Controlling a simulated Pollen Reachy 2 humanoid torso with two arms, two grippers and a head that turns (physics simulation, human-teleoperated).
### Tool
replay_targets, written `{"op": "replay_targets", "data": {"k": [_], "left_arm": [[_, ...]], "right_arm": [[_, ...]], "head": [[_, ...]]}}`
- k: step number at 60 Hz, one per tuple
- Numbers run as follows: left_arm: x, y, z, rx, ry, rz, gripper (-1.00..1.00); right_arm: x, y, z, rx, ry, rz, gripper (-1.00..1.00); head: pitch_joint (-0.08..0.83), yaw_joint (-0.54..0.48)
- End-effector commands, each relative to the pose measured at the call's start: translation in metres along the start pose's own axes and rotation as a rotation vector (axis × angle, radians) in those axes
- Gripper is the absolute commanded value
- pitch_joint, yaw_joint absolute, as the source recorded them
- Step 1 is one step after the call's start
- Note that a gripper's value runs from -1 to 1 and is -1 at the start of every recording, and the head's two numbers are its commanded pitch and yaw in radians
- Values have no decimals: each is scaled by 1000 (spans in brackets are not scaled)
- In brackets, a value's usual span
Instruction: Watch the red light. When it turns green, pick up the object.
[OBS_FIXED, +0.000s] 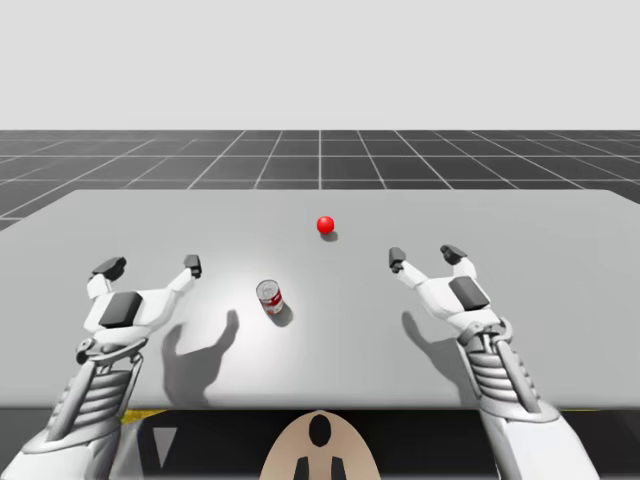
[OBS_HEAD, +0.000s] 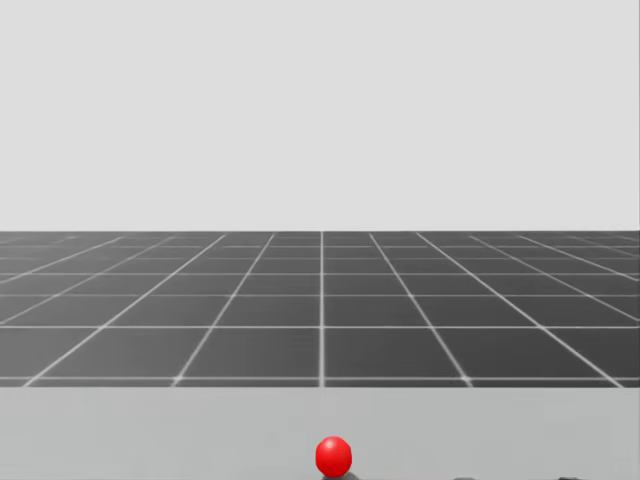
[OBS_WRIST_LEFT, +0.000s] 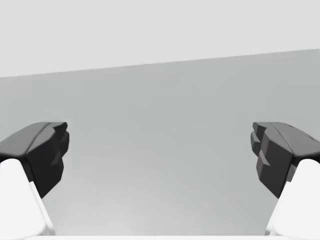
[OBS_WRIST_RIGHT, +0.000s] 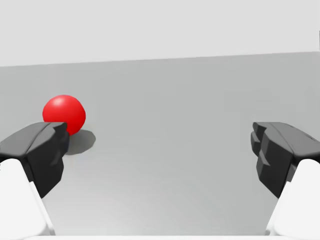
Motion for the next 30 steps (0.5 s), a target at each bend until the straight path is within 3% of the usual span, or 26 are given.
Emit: {"op": "replay_targets", "data": {"k": [1,13,30], "left_arm": [[-1,8,1,36,28,10,-1000],[-1,8,1,38,12,13,-1000],[0,8,3,39,-13,12,-1000]], "right_arm": [[-6,9,3,-22,23,-106,-1000],[-2,9,3,-5,28,-99,-1000],[1,9,4,-18,4,-63,-1000]], "head": [[-6,3],[32,1],[269,2]]}}
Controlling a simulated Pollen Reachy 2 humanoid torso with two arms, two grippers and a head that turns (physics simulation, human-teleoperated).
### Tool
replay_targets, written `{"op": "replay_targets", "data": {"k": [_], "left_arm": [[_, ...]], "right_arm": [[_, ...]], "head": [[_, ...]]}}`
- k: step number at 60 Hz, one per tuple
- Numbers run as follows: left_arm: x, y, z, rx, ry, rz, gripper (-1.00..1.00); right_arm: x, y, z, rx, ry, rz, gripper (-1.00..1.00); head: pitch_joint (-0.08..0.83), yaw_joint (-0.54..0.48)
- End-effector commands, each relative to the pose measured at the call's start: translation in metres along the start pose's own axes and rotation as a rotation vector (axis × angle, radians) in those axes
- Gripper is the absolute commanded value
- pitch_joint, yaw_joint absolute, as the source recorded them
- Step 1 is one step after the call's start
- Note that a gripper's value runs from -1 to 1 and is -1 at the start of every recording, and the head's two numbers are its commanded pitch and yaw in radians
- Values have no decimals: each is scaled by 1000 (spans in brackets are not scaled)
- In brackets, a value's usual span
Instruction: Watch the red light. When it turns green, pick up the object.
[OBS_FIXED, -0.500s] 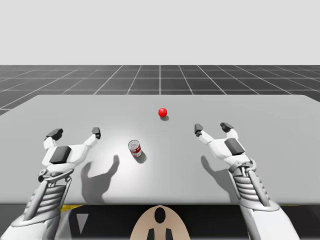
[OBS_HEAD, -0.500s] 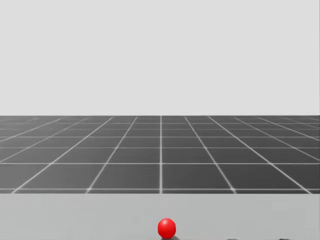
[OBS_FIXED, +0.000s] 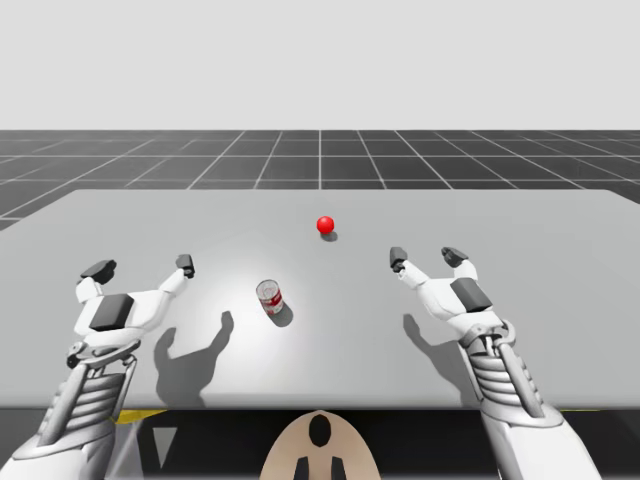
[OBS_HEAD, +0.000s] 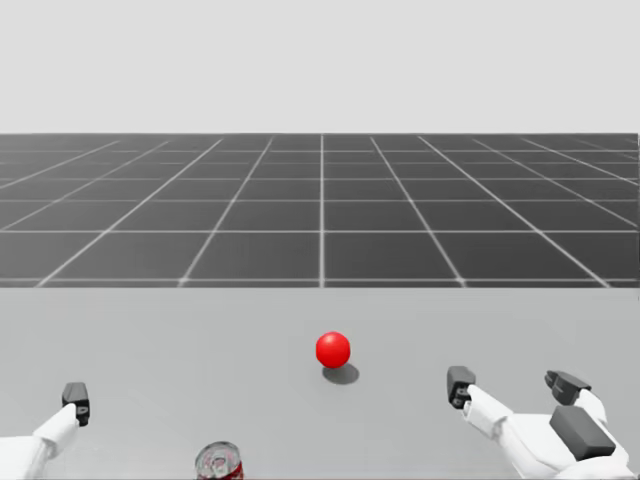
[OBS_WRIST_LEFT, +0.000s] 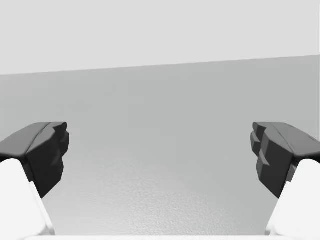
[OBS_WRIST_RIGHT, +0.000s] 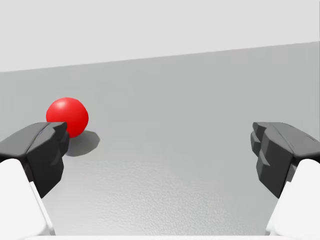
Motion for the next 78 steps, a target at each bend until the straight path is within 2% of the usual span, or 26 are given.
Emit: {"op": "replay_targets", "data": {"k": [1,12,21,78], "left_arm": [[0,0,1,1,-9,-1,-1000],[1,1,1,-4,-18,-3,-1000],[1,1,1,-9,-35,-4,-1000],[1,-2,2,-14,-43,-23,-1000]], "right_arm": [[-3,6,1,1,-7,-17,-1000],[-2,6,1,2,-14,-7,-1000],[-3,6,1,5,-18,2,-1000],[-4,8,2,8,-26,34,-1000]], "head": [[283,1],[406,-5],[454,-9],[414,-28]]}}
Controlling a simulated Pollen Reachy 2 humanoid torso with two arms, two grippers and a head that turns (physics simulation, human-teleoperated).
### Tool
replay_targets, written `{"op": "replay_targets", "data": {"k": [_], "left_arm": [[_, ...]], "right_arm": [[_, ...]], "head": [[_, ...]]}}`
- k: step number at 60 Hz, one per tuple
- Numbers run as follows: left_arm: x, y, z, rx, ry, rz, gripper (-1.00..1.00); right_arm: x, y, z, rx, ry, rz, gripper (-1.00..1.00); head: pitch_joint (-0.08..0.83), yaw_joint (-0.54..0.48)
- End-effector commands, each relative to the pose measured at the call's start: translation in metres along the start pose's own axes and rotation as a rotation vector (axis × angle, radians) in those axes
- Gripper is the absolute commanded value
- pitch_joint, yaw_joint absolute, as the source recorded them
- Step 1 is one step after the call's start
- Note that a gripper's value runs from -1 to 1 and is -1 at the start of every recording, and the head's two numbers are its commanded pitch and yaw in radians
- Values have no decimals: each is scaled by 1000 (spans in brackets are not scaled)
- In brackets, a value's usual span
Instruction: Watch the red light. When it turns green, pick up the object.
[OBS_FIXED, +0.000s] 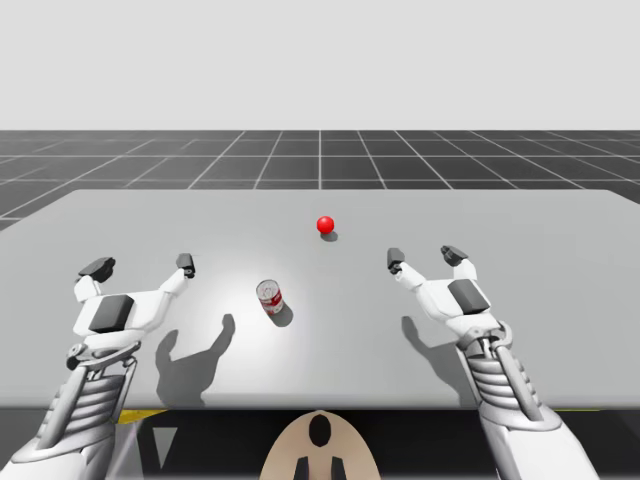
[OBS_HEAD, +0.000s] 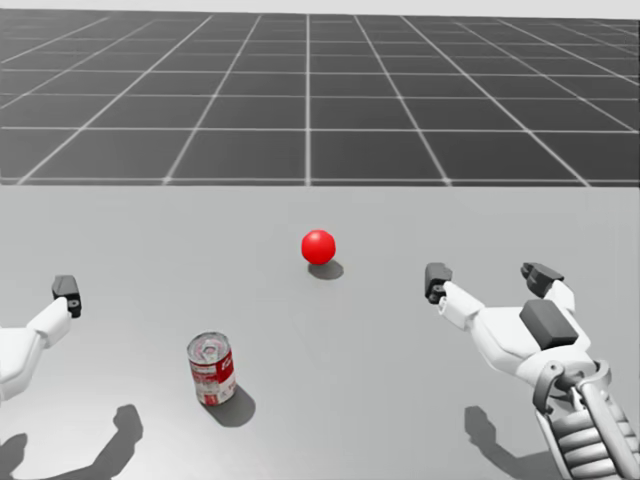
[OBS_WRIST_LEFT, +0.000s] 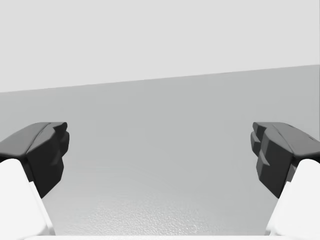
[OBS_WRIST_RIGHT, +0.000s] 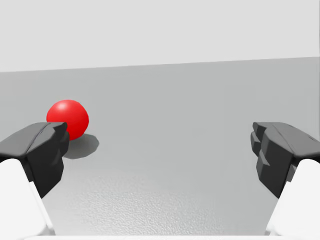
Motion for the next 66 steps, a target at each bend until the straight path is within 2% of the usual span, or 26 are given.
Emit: {"op": "replay_targets", "data": {"k": [1,66], "left_arm": [[0,0,0,-1,1,-2,-1000],[-2,0,0,-8,6,-9,-1000]], "right_arm": [[-2,3,0,0,1,-14,-1000],[-3,3,0,0,-1,-1,-1000]], "head": [[415,-28],[427,-27]]}}
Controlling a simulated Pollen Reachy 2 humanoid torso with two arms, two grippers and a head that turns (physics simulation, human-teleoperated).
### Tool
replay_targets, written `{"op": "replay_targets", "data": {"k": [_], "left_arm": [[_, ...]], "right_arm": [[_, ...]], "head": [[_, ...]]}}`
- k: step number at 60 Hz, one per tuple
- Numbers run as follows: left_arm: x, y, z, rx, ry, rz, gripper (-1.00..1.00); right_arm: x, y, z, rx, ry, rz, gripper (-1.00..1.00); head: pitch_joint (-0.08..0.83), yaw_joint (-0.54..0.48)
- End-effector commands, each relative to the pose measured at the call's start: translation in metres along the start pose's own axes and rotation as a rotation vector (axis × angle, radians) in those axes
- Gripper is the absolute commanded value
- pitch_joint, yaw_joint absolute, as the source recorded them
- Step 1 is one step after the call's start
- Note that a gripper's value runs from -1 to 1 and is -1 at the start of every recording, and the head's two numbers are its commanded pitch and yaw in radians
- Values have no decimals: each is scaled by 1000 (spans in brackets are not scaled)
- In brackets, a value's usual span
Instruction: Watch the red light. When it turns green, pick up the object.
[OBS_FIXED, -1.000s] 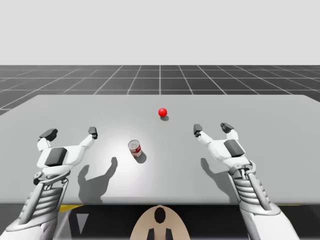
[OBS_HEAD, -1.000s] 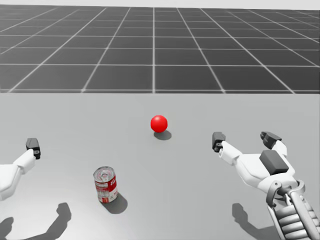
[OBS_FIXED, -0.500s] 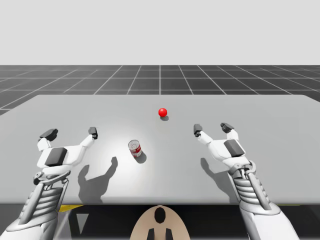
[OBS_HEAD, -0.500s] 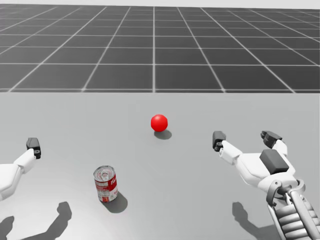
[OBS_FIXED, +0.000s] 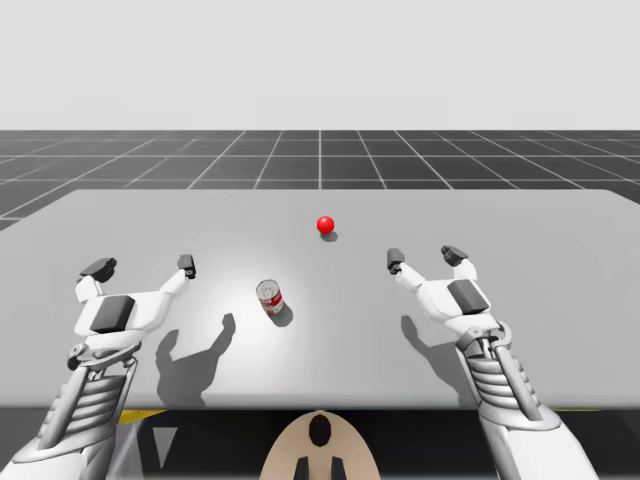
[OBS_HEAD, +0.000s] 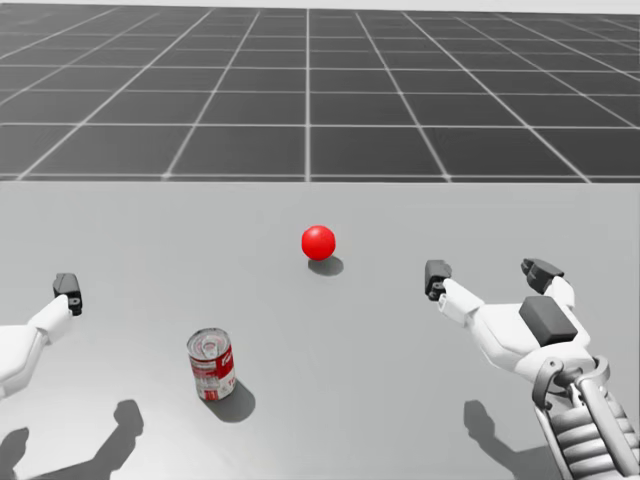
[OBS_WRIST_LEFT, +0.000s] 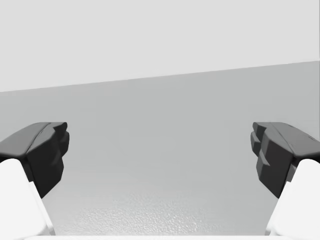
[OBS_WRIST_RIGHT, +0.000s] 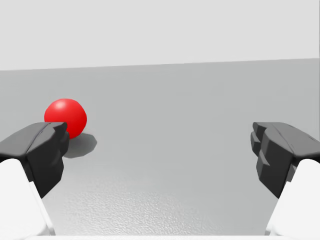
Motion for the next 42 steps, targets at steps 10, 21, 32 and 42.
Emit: {"op": "replay_targets", "data": {"k": [10,21,32,42], "left_arm": [[0,-1,0,-6,12,2,-1000],[0,-1,0,-7,13,0,-1000],[0,-1,0,-7,13,-2,-1000],[0,-1,0,-8,13,-2,-1000]], "right_arm": [[-2,3,0,0,-1,-5,-1000],[-2,3,0,-1,-3,-1,-1000],[-2,3,0,-1,-3,-1,-1000],[-2,3,0,-1,-3,0,-1000]], "head": [[427,-28],[428,-31],[429,-31],[432,-35]]}}
